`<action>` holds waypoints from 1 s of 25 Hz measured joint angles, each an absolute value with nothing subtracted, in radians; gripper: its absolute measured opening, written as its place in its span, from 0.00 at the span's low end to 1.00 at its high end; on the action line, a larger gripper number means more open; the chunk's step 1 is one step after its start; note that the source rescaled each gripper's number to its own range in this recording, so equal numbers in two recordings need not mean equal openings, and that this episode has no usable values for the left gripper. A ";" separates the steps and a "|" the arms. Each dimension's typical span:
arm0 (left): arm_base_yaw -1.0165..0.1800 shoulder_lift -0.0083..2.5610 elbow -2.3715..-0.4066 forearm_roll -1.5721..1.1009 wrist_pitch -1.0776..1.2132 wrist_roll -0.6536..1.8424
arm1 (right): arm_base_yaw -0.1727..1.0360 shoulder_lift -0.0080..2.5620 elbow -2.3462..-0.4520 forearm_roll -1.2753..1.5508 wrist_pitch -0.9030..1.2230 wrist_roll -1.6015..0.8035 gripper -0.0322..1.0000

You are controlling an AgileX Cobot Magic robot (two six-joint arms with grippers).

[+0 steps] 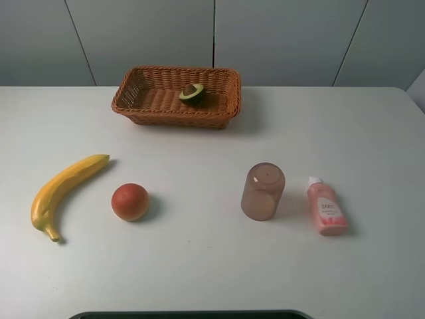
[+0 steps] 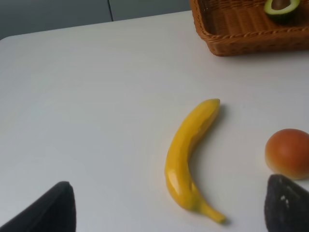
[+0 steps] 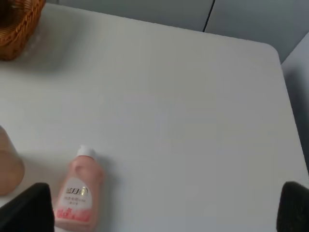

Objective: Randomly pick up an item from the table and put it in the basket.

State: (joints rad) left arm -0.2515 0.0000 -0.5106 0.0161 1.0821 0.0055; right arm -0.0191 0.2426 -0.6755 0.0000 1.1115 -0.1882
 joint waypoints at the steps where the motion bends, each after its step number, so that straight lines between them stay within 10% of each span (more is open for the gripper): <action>1: -0.251 0.000 -0.511 0.016 1.082 0.005 | -0.019 0.196 -0.649 0.000 1.106 -0.172 1.00; 25: -0.251 0.000 -0.511 0.016 1.082 0.005 | -0.019 -0.001 -0.513 0.018 1.098 -0.080 1.00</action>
